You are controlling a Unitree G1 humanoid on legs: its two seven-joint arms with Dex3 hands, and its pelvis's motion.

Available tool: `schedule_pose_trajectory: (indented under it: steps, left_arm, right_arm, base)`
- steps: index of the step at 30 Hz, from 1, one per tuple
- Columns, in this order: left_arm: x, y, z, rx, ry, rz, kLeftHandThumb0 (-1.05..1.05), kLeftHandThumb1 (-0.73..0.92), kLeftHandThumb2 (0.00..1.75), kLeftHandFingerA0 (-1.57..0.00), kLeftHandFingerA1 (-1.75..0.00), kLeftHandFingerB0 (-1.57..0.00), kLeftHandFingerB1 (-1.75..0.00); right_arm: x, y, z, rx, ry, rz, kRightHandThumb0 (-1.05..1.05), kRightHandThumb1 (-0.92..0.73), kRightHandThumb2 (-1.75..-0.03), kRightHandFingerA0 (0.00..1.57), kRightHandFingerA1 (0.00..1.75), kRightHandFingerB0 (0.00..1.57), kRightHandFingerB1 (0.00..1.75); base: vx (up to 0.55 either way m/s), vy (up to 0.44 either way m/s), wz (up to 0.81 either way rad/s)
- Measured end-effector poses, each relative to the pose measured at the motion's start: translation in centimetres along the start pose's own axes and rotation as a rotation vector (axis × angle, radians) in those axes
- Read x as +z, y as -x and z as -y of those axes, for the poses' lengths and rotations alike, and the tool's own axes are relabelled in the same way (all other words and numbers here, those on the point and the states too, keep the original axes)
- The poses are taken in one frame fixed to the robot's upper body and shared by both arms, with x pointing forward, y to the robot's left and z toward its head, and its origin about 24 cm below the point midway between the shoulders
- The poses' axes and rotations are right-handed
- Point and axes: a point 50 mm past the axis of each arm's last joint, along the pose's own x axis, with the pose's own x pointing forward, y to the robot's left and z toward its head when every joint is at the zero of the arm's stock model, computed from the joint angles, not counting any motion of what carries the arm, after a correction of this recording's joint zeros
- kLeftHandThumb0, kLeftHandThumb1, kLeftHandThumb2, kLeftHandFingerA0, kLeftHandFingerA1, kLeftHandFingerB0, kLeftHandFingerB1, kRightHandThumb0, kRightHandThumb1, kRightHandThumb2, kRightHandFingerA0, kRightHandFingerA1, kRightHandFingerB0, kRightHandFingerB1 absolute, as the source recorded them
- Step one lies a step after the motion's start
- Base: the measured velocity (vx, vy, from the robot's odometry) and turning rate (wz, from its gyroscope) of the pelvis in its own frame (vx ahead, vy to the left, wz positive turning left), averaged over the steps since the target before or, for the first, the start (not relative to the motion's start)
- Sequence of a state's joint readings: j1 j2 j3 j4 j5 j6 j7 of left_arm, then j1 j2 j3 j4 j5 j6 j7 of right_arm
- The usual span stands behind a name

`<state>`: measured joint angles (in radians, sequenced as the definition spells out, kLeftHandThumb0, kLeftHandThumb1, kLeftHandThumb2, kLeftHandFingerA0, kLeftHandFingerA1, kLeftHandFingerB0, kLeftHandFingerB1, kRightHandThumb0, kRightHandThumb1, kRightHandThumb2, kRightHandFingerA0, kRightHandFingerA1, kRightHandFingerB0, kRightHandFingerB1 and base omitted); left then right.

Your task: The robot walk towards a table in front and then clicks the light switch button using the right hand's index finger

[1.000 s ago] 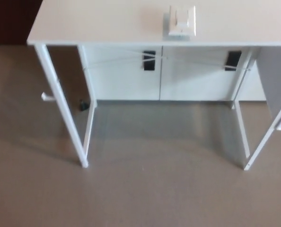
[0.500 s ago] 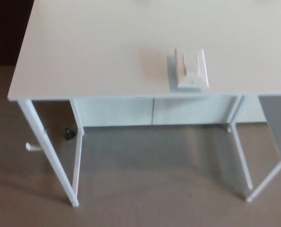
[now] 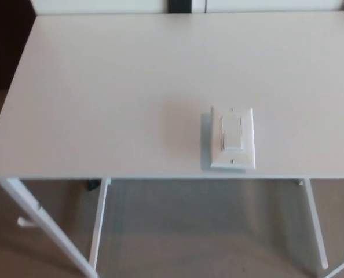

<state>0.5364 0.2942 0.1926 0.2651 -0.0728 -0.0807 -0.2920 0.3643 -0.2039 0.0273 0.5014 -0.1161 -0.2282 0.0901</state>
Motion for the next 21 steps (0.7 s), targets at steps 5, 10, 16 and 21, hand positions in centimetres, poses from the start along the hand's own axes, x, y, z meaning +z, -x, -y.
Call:
schedule_pose_trajectory:
  steps: [5,10,16,21]
  left_arm:
    - [-0.1,0.5,1.9,-0.043,0.019,0.011,-0.17,0.61,0.58,-0.43,-0.40,-0.42,-0.39]
    - [-0.2,1.0,4.1,-0.086,0.032,0.016,-0.18,0.62,0.58,-0.42,-0.41,-0.41,-0.38]
    - [-0.5,1.1,5.1,-0.112,0.021,0.005,-0.18,0.62,0.58,-0.44,-0.42,-0.41,-0.39]
    - [-0.7,1.0,5.5,-0.120,0.013,0.004,-0.18,0.62,0.58,-0.45,-0.43,-0.43,-0.39]
  right_arm:
    - [-0.2,0.2,-0.3,0.008,0.000,-0.005,-0.12,-0.67,-0.73,0.58,0.76,0.21,0.52]
    - [-0.3,0.2,-0.4,0.011,0.000,-0.008,-0.12,-0.69,-0.65,0.56,0.76,0.26,0.54]
    - [-0.7,0.3,-0.5,0.013,-0.004,-0.020,-0.09,-0.72,-0.63,0.54,0.73,0.27,0.52]
    - [-0.7,0.3,-0.3,0.010,0.003,-0.021,-0.12,-0.69,-0.70,0.60,0.76,0.23,0.52]
  base:
    - [0.19,0.282,0.06]
    - [0.02,0.021,0.03]
    - [0.00,-0.107,0.10]
    - [-0.02,-0.231,0.07]
